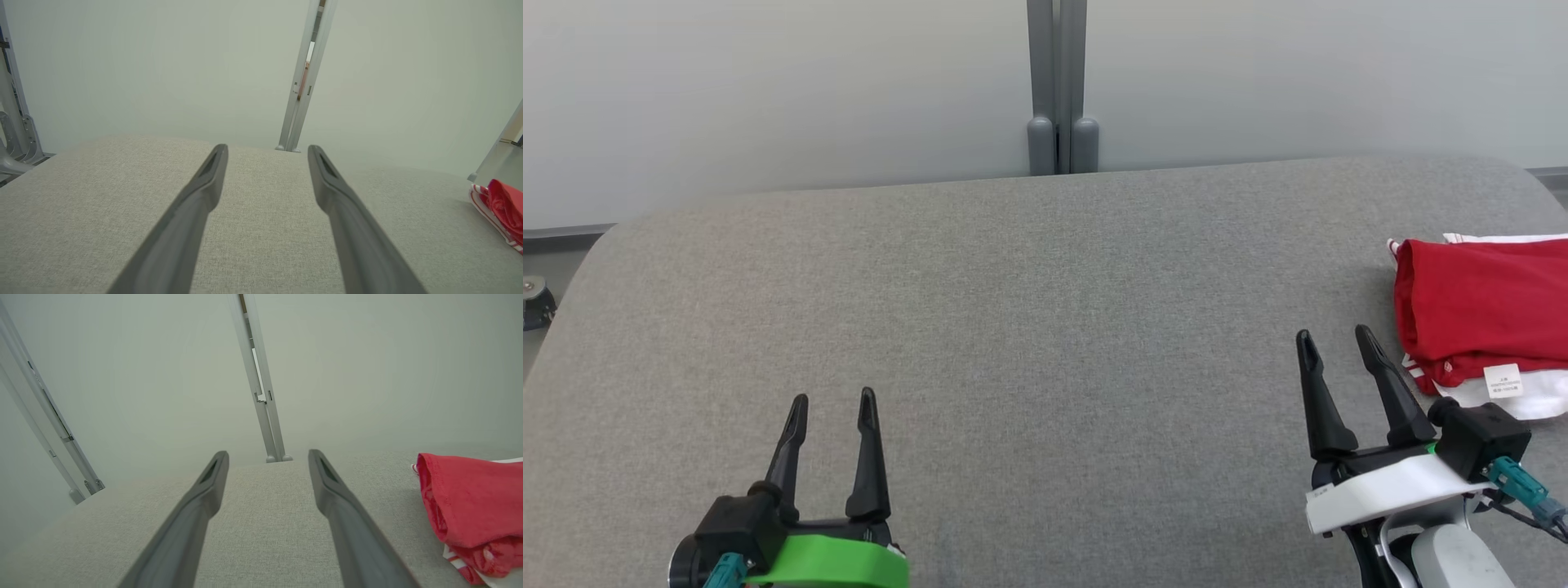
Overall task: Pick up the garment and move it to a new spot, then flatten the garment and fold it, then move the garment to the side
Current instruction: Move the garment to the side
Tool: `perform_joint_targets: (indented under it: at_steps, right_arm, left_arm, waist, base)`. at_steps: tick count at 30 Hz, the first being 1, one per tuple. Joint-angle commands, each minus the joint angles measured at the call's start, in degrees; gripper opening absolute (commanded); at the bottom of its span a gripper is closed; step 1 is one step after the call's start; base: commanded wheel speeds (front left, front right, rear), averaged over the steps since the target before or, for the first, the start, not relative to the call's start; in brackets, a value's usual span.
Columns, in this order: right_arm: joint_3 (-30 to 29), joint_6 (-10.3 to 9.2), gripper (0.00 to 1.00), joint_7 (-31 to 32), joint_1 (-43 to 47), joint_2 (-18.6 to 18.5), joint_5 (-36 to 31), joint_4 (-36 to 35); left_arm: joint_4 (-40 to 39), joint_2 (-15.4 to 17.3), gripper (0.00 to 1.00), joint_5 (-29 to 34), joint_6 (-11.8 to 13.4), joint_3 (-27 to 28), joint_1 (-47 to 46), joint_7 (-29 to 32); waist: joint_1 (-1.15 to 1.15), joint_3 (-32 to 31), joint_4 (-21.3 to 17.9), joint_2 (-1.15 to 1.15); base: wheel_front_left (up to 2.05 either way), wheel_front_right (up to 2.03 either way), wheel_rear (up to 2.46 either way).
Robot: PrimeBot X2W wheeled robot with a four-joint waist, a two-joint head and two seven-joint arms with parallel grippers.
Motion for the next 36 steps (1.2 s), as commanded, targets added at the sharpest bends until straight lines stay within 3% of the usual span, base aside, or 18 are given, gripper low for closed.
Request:
perform_joint_targets:
  at_steps: [1, 19, 24, 36]
  right_arm:
    - [-0.2, -0.01, 1.0, -0.13, 0.9, 0.21, -0.91, -0.49]
    - [-0.4, -0.01, 1.0, -0.13, 1.18, 1.36, -2.34, -1.64]
    - [-0.13, -0.01, 1.0, -0.13, 0.97, 1.23, -2.51, -1.1]
    - [-0.25, 0.0, 1.0, -0.13, 0.16, 1.74, -3.3, -0.45]
  left_arm:
    - [-0.01, 0.14, 1.0, -0.02, 0.34, 0.05, 0.48, -0.16]
    - [0.52, 0.14, 1.0, -0.47, 2.04, 0.25, -0.06, -0.15]
    - [1.26, 0.13, 1.0, -1.36, -0.08, -0.37, 0.5, -0.16]
    - [1.37, 0.18, 1.0, -1.45, -0.74, 1.8, 0.81, -0.15]
  waist:
    - [0.0, -0.02, -0.24, 0.0]
    - [0.0, 0.09, -1.44, 0.0]
    - [0.0, 0.06, -1.58, 0.0]
    - [0.0, 0.09, -1.49, 0.0]
  base:
    - [0.0, 0.0, 0.0]
    - [0.0, 0.0, 0.0]
    - [0.0, 0.0, 0.0]
    - [0.0, 0.0, 0.0]
